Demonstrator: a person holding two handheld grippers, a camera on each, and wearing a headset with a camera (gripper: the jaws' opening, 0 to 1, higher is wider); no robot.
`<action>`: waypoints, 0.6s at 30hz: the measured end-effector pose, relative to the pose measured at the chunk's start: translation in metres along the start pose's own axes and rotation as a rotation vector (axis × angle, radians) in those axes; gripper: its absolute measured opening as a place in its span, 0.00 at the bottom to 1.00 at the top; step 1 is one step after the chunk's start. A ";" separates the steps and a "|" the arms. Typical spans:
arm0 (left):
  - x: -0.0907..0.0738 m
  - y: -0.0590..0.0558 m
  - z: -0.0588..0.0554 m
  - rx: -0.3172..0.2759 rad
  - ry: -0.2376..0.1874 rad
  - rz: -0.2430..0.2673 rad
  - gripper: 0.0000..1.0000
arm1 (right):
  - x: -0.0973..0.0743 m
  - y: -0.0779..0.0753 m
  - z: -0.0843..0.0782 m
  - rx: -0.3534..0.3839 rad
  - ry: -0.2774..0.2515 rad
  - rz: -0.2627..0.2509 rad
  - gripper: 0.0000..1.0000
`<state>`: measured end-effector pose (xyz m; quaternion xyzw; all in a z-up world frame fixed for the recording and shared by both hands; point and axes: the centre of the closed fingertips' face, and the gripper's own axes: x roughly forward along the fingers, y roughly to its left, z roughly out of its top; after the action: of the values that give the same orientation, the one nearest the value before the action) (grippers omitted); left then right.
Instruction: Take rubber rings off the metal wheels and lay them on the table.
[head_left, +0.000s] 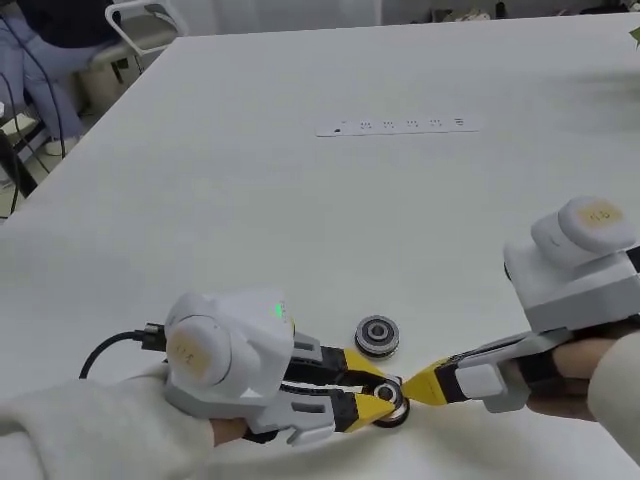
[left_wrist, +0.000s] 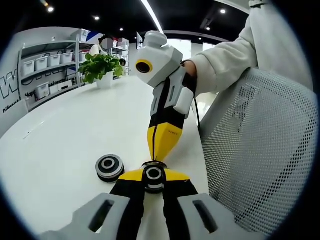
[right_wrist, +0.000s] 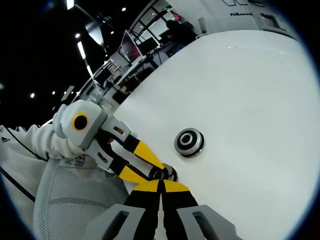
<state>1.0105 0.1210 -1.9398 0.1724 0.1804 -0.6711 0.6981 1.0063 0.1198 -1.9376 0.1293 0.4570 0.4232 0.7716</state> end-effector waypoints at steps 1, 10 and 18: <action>0.000 0.000 0.000 -0.001 -0.001 0.000 0.08 | 0.000 0.000 0.000 0.000 0.000 0.000 0.00; 0.000 0.000 0.000 -0.004 -0.003 0.000 0.08 | 0.000 0.002 0.000 0.005 -0.002 0.008 0.00; 0.000 0.000 0.000 -0.003 -0.004 0.000 0.08 | 0.000 0.004 0.001 0.003 -0.006 0.016 0.00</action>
<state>1.0106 0.1210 -1.9396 0.1702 0.1801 -0.6713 0.6985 1.0052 0.1228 -1.9348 0.1356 0.4541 0.4284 0.7693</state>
